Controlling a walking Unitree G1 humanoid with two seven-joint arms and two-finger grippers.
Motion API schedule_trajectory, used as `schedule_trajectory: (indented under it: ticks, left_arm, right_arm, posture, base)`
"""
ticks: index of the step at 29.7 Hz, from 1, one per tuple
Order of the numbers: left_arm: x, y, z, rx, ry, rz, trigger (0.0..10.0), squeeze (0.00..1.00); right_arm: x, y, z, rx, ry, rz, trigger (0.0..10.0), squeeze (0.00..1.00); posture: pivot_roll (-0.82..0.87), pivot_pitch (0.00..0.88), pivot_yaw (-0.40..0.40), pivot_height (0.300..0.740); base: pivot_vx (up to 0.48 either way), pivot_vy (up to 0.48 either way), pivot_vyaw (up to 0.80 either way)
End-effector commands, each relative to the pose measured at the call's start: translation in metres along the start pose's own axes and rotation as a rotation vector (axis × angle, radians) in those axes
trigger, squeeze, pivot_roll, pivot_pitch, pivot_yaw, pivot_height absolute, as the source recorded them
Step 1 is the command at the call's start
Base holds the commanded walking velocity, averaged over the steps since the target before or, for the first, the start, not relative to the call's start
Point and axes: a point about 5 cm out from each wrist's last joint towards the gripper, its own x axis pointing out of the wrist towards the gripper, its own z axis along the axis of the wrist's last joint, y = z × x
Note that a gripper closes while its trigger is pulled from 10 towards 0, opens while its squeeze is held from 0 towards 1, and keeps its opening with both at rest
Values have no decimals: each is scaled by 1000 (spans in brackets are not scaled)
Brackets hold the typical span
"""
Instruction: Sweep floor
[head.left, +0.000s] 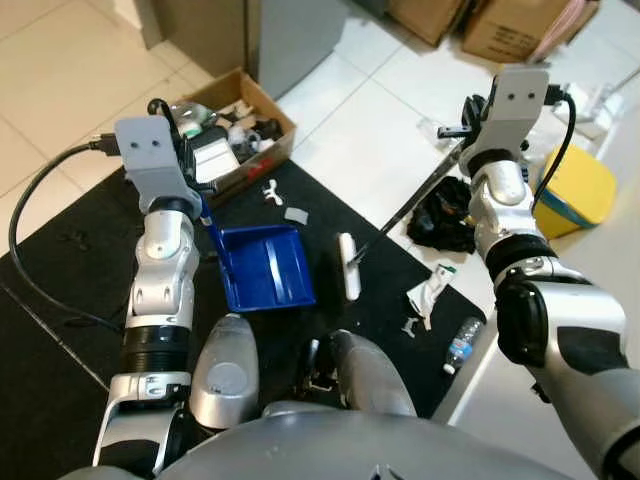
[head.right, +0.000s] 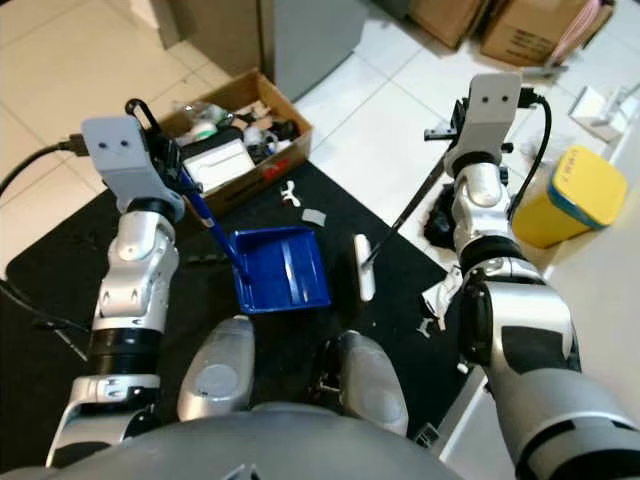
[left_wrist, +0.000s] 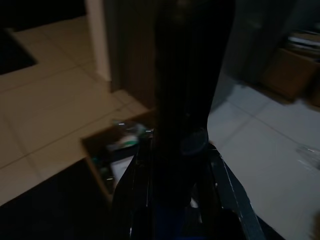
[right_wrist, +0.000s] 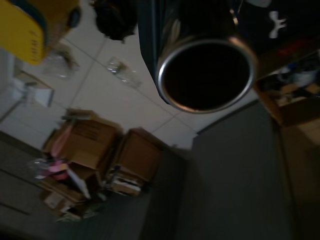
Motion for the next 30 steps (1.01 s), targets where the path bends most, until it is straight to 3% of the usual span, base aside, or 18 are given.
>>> schedule_trajectory:
  ticks: [1, 11, 14, 17, 25, 27, 30]
  left_arm:
    - [-2, -2, 7, -13, -38, -1, 10000, 0]
    - [-11, 12, 6, 4, -39, 9, 10000, 0]
    - [-16, 34, 8, 38, -37, 23, 10000, 0]
    - [-18, 43, 11, 47, -35, 20, 10000, 0]
    - [-22, 63, 22, 57, -3, -81, 10000, 0]
    - [-18, 71, 26, 79, -10, -57, 10000, 0]
    - [-16, 72, 28, 84, -19, -46, 10000, 0]
  right_arm:
    - [0, -2, 1, 11, -5, -10, 10000, 0]
    - [1, 6, 2, 17, -9, 12, 10000, 0]
    - [3, 12, 4, 24, -11, 30, 10000, 0]
    - [3, 13, 5, 26, -13, 36, 10000, 0]
    - [4, 17, 5, 25, -14, 47, 10000, 0]
    - [4, 18, 6, 25, -14, 51, 10000, 0]
    - [5, 18, 6, 25, -14, 51, 10000, 0]
  posture:
    - [296, 32, -149, 740]
    - [311, 46, -151, 740]
    - [318, 51, -152, 740]
    - [325, 58, -153, 740]
    - [350, 63, -164, 740]
    - [349, 61, -164, 740]
    - [343, 58, -162, 740]
  base:
    - [0, 0, 0]
    - [0, 0, 0]
    - [0, 0, 0]
    - [0, 0, 0]
    - [0, 0, 0]
    - [0, 0, 0]
    - [0, 0, 0]
